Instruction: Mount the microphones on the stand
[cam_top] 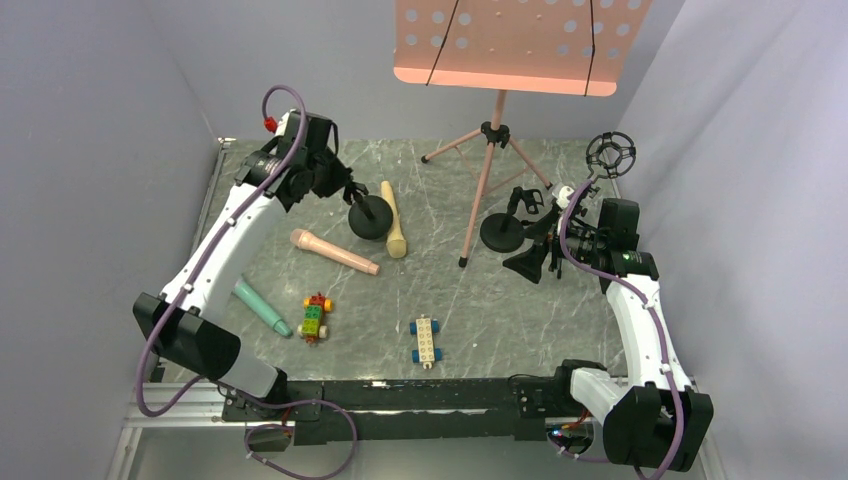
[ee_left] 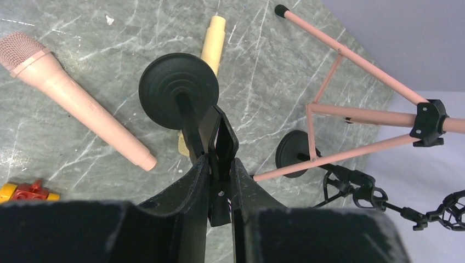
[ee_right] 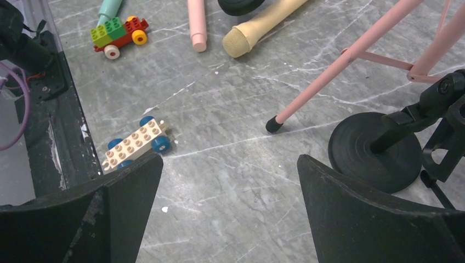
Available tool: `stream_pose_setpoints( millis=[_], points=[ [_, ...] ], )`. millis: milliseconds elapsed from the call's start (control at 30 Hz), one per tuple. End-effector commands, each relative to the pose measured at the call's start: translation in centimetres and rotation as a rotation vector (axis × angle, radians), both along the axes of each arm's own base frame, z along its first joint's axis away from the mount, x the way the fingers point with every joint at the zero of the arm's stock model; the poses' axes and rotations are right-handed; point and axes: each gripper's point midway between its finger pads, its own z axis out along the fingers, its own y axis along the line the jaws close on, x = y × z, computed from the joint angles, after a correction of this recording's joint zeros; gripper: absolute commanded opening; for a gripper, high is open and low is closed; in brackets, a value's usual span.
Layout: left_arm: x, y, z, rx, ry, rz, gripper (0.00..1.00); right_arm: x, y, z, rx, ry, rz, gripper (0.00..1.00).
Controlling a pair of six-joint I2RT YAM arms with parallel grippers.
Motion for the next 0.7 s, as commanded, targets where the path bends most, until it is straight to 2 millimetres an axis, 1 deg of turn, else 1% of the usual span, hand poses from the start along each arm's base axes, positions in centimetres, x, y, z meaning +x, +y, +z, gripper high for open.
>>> stream_pose_setpoints(
  millis=[0,433,667],
  points=[
    [-0.5,-0.7,3.8,-0.055,-0.126,-0.029,0.04,0.1,0.3,0.7,0.002,-0.055,0.029,1.00],
    [-2.8,-3.2,3.0,-0.078,-0.108,-0.102,0.03,0.0,0.4,0.6,0.002,-0.053,0.032,1.00],
    [-3.4,-4.2,2.7,-0.085,-0.100,-0.125,0.03,0.0,0.5,0.6,0.002,-0.054,0.035,1.00]
  ],
)
